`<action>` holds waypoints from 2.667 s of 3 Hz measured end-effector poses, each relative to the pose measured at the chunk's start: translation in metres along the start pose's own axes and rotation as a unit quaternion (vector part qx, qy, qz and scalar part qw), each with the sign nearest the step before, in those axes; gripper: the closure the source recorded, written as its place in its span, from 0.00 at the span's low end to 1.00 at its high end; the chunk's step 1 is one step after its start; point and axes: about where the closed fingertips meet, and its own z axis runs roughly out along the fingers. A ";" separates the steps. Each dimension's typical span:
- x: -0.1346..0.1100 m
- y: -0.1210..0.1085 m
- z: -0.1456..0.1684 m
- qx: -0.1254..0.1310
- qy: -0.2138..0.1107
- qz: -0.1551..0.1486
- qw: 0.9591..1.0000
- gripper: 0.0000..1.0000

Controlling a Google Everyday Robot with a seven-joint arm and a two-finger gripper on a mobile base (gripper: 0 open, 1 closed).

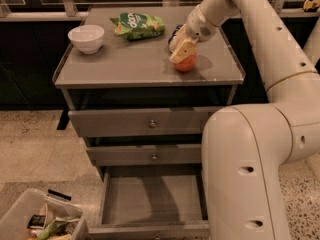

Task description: Place apple into bottom drawer

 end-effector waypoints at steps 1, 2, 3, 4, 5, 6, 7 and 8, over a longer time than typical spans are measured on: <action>-0.011 0.000 0.002 0.000 0.001 -0.006 1.000 1.00; -0.024 0.011 -0.010 -0.003 0.012 -0.002 1.000 1.00; -0.044 0.037 -0.031 -0.004 0.031 0.006 0.999 1.00; -0.070 0.071 -0.058 0.015 0.038 0.018 0.999 1.00; -0.071 0.089 -0.053 0.000 0.047 0.018 0.999 0.81; -0.070 0.089 -0.052 0.000 0.047 0.018 0.999 0.58; -0.070 0.089 -0.052 0.000 0.047 0.018 0.999 0.35; -0.070 0.089 -0.052 0.000 0.047 0.018 0.999 0.11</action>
Offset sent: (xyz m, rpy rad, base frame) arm -0.0842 0.0215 0.0474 -0.0803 0.0427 0.0012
